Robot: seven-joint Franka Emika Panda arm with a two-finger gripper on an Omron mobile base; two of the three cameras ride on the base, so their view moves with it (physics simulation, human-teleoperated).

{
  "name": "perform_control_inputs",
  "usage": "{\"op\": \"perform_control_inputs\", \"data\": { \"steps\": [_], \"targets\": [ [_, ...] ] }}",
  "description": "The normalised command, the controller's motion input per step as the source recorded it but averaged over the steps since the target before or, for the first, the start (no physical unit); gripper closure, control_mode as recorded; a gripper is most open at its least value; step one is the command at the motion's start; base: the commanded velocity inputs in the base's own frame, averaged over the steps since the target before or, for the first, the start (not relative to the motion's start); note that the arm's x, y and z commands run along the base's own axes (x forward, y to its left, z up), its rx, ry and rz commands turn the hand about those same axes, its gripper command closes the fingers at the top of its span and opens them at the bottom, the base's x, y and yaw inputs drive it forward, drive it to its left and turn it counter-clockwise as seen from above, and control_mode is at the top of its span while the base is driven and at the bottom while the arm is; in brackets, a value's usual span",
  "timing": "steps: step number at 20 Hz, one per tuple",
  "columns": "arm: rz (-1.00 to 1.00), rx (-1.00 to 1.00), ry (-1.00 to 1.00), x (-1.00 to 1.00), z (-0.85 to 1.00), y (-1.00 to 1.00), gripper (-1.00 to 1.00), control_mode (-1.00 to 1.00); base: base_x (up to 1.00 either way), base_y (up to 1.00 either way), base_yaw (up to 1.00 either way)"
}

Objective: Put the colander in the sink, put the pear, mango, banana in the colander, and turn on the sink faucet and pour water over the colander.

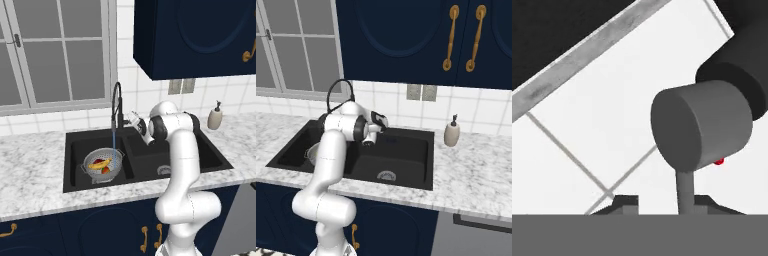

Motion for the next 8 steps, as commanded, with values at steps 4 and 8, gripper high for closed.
{"op": "perform_control_inputs", "data": {
  "steps": [4, 8],
  "targets": [
    [0.10, 0.42, -0.34, -0.89, 0.94, -0.65, 1.00, -1.00, 0.00, 0.00, 0.00],
    [0.13, 0.42, -0.42, -1.00, 1.00, -0.58, 1.00, -1.00, 0.00, 0.00, 0.00]
  ]
}}
